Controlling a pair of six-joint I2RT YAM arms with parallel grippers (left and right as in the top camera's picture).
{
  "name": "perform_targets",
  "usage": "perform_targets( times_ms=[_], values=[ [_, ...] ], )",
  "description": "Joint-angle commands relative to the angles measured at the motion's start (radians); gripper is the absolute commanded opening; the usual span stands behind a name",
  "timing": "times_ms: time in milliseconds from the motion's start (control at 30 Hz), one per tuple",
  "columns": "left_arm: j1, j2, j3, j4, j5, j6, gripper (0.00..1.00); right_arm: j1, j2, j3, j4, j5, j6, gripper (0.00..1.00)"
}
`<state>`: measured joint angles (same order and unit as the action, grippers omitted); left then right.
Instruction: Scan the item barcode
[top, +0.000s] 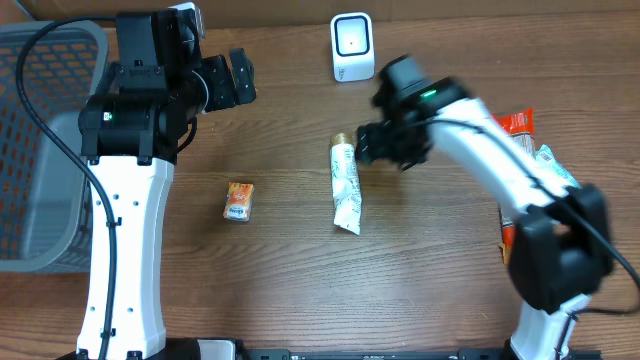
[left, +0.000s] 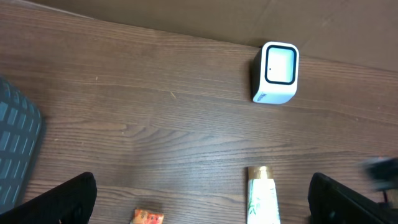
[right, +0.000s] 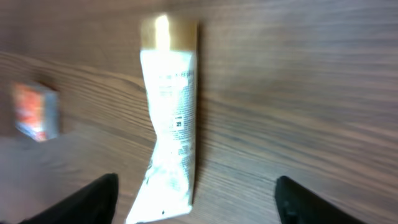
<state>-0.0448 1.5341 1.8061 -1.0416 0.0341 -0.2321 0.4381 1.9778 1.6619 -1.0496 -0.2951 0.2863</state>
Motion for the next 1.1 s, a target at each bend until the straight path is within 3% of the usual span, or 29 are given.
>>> perform_targets(
  times_ms=[0,200,333,533,733,1000,1067],
  values=[
    [0.005,0.002,0.003,0.001,0.007,0.016,1.00,-0.089,-0.047,0.003,-0.002,-0.137,-0.007,0.83],
    [0.005,0.002,0.003,0.001,0.007,0.016,1.00,-0.095,-0.017,-0.154,0.161,-0.252,-0.002,0.79],
    [0.005,0.002,0.003,0.001,0.007,0.016,1.00,-0.066,0.022,-0.266,0.294,-0.301,0.074,0.74],
    [0.005,0.002,0.003,0.001,0.007,0.016,1.00,-0.063,0.039,-0.354,0.340,-0.442,0.076,0.68],
    [0.005,0.002,0.003,0.001,0.007,0.016,1.00,-0.013,0.039,-0.429,0.354,-0.447,0.106,0.69],
    [0.005,0.002,0.003,0.001,0.007,0.016,1.00,0.042,0.039,-0.530,0.531,-0.428,0.267,0.70],
    [0.005,0.002,0.003,0.001,0.007,0.016,1.00,0.050,0.039,-0.533,0.553,-0.425,0.285,0.64]
  ],
)
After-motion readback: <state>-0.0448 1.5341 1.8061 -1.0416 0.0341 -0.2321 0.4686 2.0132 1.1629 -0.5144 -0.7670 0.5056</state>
